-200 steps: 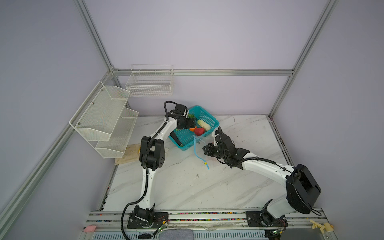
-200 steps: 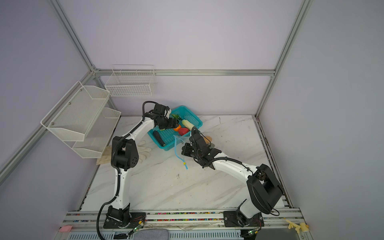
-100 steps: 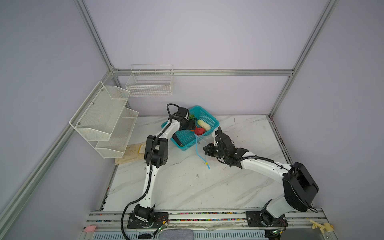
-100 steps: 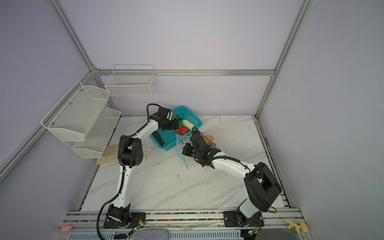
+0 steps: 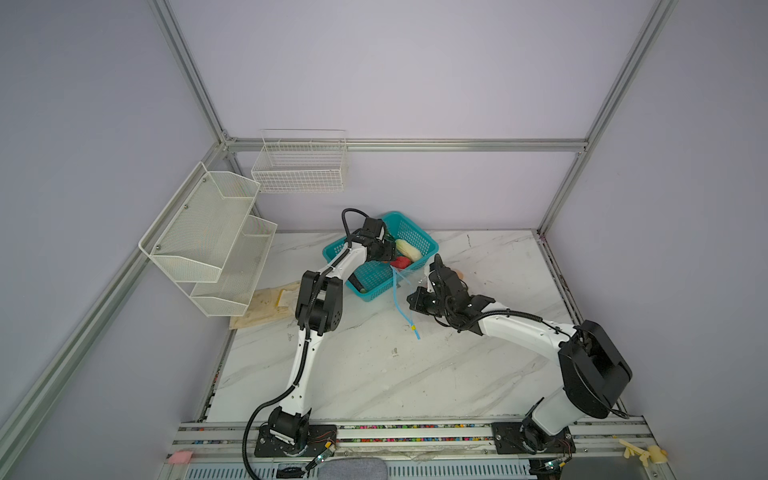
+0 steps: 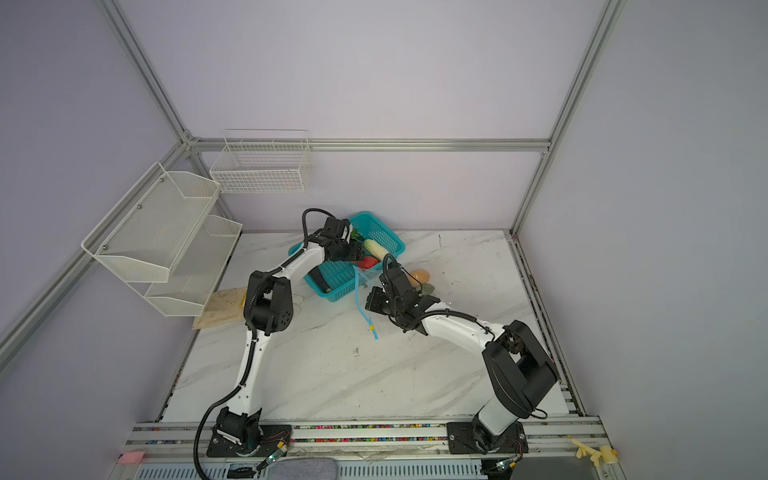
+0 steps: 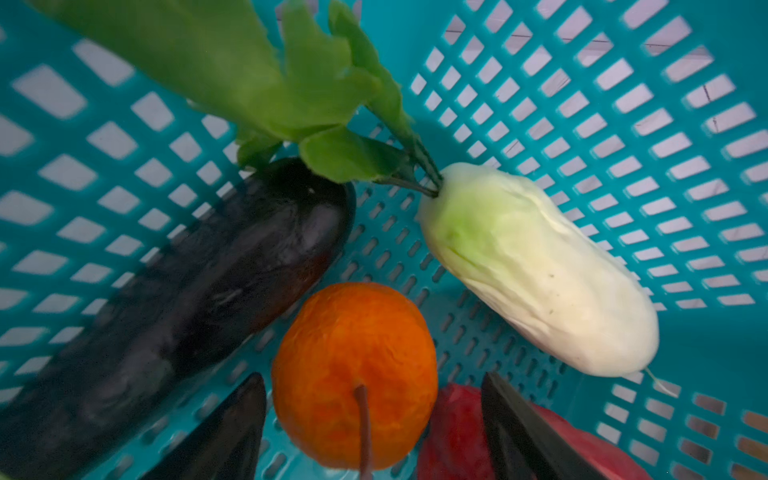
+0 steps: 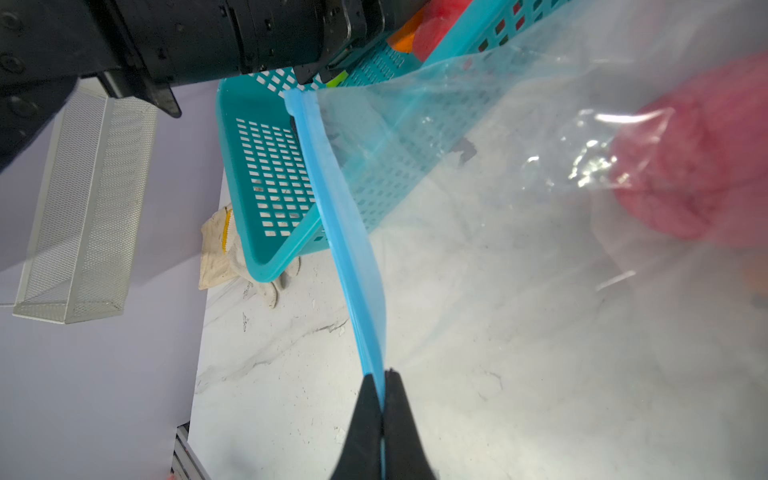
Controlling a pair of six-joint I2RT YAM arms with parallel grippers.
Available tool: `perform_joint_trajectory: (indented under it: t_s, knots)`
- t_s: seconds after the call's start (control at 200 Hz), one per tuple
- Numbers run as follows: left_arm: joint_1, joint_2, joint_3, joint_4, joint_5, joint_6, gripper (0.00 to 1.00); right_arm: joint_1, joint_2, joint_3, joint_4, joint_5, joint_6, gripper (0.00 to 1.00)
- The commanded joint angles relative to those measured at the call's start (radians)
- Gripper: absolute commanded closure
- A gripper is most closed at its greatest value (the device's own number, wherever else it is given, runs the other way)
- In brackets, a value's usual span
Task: Place the food in the zip-top bag and seal the zipper
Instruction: 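Lower the left gripper onto the orange in the basket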
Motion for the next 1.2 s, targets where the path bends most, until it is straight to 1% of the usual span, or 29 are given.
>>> perform_joint_trajectory:
  t_s: [0.0,0.195,0.38,0.63,0.91,1.195]
  knots:
    - [-0.001,0.009,0.098,0.026,-0.018,0.013,0.2,-0.007,0.001,0.022,0.011,-0.002,-0.014,1.0]
    - [-0.001,0.027,0.105,0.03,-0.038,0.02,0.21,-0.008,0.004,0.018,0.016,-0.008,-0.016,1.0]
    - [-0.002,0.048,0.12,0.029,-0.034,0.021,0.21,-0.007,0.006,0.014,0.02,-0.009,-0.016,1.0]
    - [-0.002,0.051,0.121,0.041,-0.053,0.028,0.24,-0.007,0.009,0.002,0.031,-0.016,-0.017,1.0]
    - [-0.003,0.051,0.105,0.054,-0.055,0.014,0.32,-0.007,0.009,0.005,0.034,-0.017,-0.016,1.0]
    - [-0.003,-0.019,0.029,0.086,-0.06,0.035,0.41,-0.007,0.008,0.002,0.036,-0.017,-0.016,1.0]
